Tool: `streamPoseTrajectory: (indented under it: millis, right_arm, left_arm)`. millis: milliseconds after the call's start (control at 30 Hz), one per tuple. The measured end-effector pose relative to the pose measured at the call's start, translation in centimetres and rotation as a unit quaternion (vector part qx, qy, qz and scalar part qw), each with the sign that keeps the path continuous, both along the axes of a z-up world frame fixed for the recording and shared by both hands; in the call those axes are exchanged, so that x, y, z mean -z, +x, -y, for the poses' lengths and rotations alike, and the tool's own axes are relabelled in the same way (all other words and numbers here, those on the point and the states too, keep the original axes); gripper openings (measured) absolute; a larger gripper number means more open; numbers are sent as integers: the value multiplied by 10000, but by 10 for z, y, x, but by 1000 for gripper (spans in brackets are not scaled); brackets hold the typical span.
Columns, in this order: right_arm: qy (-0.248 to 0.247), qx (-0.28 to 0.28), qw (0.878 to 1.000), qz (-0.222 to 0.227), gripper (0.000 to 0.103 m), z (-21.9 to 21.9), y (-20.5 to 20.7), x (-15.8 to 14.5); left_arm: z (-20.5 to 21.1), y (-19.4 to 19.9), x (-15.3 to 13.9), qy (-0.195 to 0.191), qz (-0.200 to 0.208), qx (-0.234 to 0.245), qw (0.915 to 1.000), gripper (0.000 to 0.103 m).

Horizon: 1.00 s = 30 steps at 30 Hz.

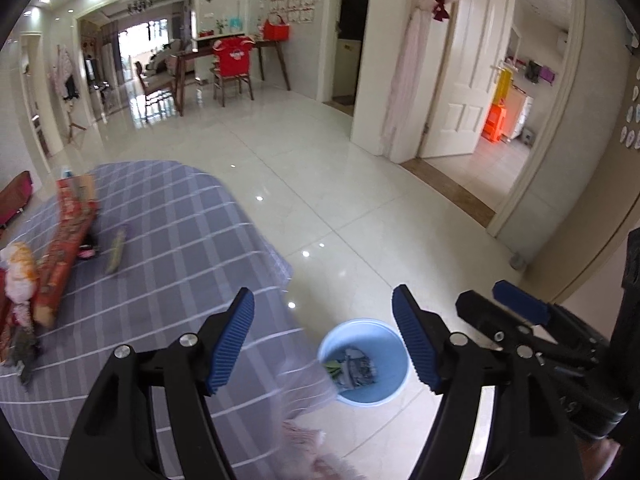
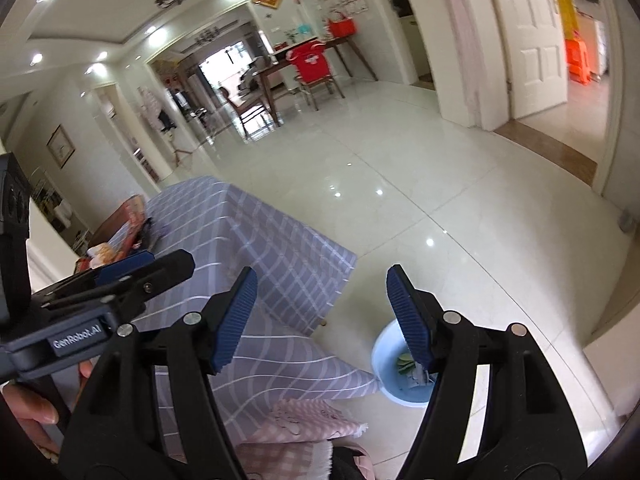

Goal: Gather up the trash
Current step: 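Grasp the red cardboard box with the left tool while the right tool grasps the purple-ring tag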

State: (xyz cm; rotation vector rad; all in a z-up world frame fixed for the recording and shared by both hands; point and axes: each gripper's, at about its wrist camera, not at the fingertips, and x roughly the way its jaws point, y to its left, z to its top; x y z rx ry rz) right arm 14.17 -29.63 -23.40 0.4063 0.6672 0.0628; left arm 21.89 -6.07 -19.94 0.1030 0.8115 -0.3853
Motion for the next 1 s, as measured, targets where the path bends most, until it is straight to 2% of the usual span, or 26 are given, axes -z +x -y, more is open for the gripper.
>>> streamPoseTrajectory:
  millis: [133, 333, 467, 533, 667, 867, 933, 1000]
  right_arm:
    - [-71, -314, 9995, 40, 67, -37, 11, -11]
    - [-249, -891, 9957, 61, 67, -105, 37, -19]
    - [-370, -1234, 9917, -26, 67, -148, 62, -16]
    - [-402, -1333, 9902, -73, 67, -163, 74, -14]
    - [-525, -1487, 9873, -207, 67, -192, 98, -10]
    - [-580, -1648, 9839, -376, 67, -212, 133, -2]
    - [-605, -1717, 9824, -427, 67, -217, 143, 1]
    - [-633, -1797, 9803, -510, 66, -226, 154, 5]
  left_arm:
    - [-40, 0, -4, 329, 237, -325, 9986, 70]
    - [-115, 11, -6, 836, 461, -1029, 9901, 70]
    - [-157, 29, 2, 1223, 423, -1443, 9810, 70]
    - [-172, 42, 8, 1327, 311, -1487, 9795, 70]
    - [-177, 57, 20, 1631, 191, -1469, 9754, 70]
    - [-175, 77, 34, 1830, 6, -1271, 9749, 56]
    - [-179, 83, 36, 1821, -60, -1273, 9750, 45]
    - [-184, 90, 37, 1781, -109, -1339, 9748, 40]
